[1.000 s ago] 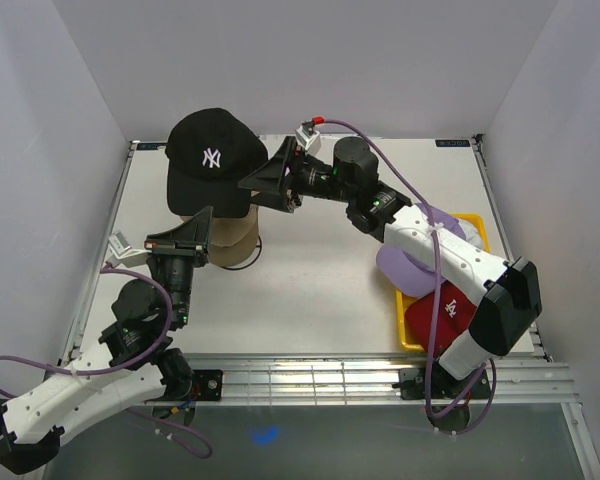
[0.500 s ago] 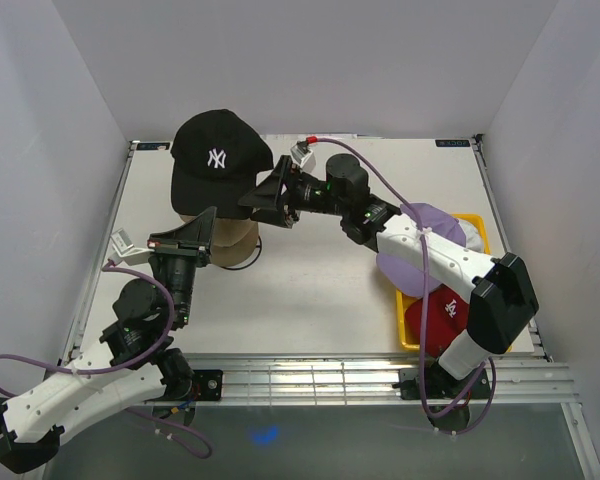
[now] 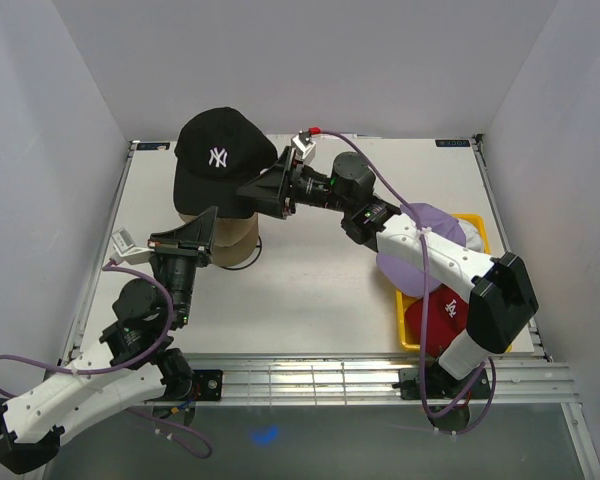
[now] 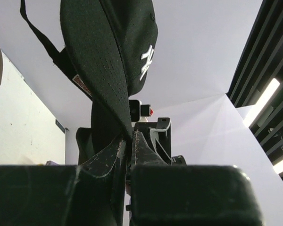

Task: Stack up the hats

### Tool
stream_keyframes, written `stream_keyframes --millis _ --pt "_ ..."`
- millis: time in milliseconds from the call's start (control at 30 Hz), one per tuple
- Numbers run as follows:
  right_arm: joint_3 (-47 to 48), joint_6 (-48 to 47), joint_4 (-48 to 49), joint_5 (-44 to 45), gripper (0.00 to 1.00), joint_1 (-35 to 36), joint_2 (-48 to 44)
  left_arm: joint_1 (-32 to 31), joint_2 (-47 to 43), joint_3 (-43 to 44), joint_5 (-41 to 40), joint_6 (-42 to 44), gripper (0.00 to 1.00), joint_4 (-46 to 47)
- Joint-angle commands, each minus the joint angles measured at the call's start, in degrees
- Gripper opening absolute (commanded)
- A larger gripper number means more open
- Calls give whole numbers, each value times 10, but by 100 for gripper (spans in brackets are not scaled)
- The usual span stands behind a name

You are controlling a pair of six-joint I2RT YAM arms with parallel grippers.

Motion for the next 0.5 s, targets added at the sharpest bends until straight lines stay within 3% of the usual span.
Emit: stream_keyframes --millis 0,300,400,467 --pt "2 29 87 -17 82 4 3 0 -5 -4 23 -22 0 5" --pt "-19 82 170 -19 54 5 10 0 -8 -14 27 -43 0 -12" --pt "-13 90 173 -24 41 4 16 0 -6 -9 28 -46 0 -28" --pt "-8 97 175 -31 27 4 21 0 -3 -1 32 -46 0 -40"
